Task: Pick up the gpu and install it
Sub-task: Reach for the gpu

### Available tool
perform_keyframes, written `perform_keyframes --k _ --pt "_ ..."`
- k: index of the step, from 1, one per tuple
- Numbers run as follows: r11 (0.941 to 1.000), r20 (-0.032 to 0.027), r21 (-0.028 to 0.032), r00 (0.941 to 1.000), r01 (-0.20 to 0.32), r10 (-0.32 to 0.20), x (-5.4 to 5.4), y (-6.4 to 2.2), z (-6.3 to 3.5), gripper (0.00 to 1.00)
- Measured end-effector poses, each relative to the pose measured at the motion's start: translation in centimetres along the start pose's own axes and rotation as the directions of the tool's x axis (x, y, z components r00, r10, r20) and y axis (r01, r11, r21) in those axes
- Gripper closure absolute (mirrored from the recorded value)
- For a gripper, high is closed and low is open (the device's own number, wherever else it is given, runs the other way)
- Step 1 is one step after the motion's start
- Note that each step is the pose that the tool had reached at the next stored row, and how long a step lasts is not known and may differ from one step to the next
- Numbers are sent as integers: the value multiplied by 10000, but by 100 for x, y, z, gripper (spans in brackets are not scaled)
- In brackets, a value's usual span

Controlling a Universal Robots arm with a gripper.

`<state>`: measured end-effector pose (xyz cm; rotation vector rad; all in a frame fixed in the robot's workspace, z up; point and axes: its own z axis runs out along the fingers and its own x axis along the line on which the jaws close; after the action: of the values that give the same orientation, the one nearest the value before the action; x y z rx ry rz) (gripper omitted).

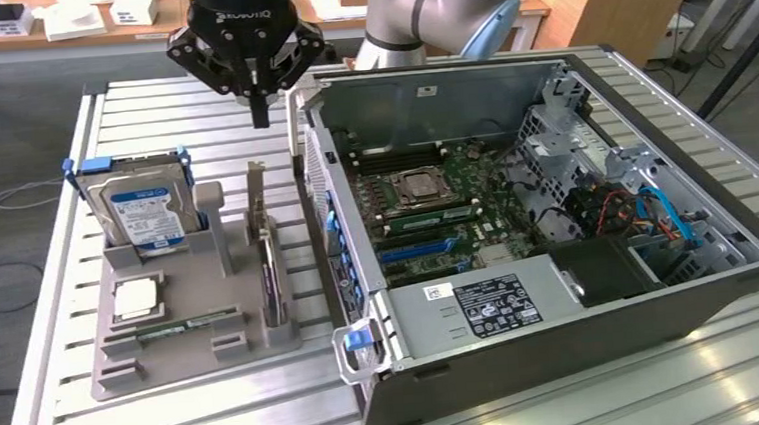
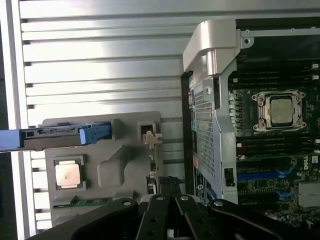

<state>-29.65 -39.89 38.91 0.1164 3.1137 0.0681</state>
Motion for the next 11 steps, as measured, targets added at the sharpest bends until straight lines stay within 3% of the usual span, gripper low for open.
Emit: perform_keyframes --k 5,11 --pt "10000 0 1 10000 -1 1 140 -10 -1 89" --pt "10000 0 1 10000 0 0 148 -11 -1 89"
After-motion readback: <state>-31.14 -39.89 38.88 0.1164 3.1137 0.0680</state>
